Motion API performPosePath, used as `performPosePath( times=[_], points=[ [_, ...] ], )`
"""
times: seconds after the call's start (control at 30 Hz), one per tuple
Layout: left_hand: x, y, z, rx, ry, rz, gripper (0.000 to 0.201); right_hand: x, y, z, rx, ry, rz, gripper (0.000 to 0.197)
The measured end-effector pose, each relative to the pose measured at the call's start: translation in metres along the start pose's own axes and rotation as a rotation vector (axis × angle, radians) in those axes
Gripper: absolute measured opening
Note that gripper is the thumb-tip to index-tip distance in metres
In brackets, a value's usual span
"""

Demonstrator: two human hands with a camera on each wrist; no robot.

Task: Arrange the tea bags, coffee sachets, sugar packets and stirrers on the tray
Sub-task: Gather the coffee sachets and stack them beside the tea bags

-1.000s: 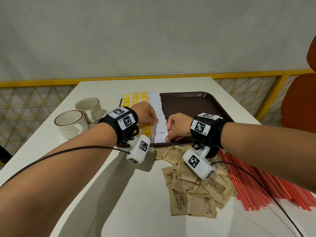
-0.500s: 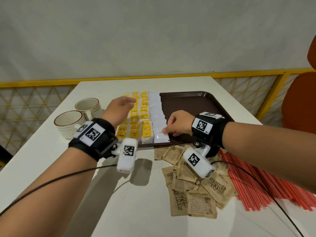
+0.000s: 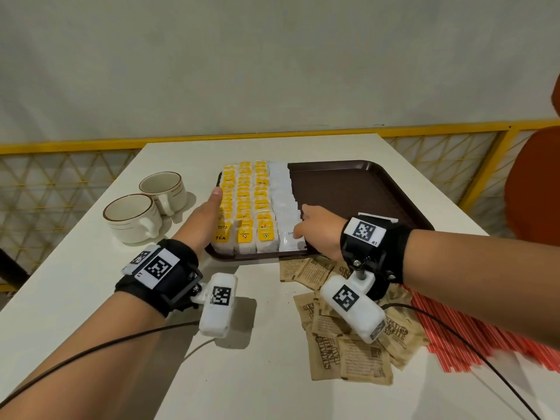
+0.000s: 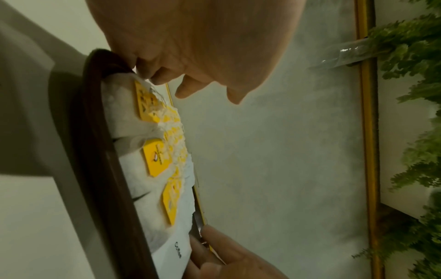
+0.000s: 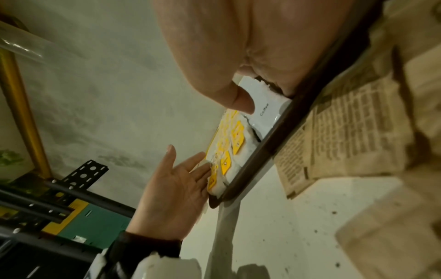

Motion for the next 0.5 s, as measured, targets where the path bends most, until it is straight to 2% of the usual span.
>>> performPosePath(
  times=[0.13,0.23,0.33,0.37,0.43,0.5],
  points=[
    [0.004,0.002,-0.002,0.007,-0.024,-0.019,0.036,-0.001,-0.009,0.0,0.023,0.026,0.012,0.071],
    [0.008,0.004,-0.005,0.002,-0.02,-0.064,0.043,-0.006,-0.015,0.004,0.025,0.05,0.041,0.069],
    [0.008,0.005,-0.005,-0.004,-0.041,-0.067,0.051,-0.006,-0.015,0.011,0.011,0.061,-0.036,0.023],
    [0.007,0.005,-0.003,-0.011,-0.045,-0.066,0.05,-0.006,-0.012,0.011,0.009,0.064,-0.032,0.026],
    [0.007,0.005,0.0,-0.02,-0.059,-0.058,0.046,-0.005,-0.007,0.015,0.01,0.072,-0.008,0.052],
    [0.008,0.004,0.001,-0.016,-0.068,-0.051,0.044,-0.012,-0.008,0.016,0.036,0.062,0.007,0.06]
  ],
)
Point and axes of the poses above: each hand's wrist, its own z-axis towards the middle knuckle, its own y-axis out of the palm, x = y × z, the point moved 8 cm from there along z, towards the middle knuckle, and after that the axes turned 8 degrees about -x, right-handed, at the moved point
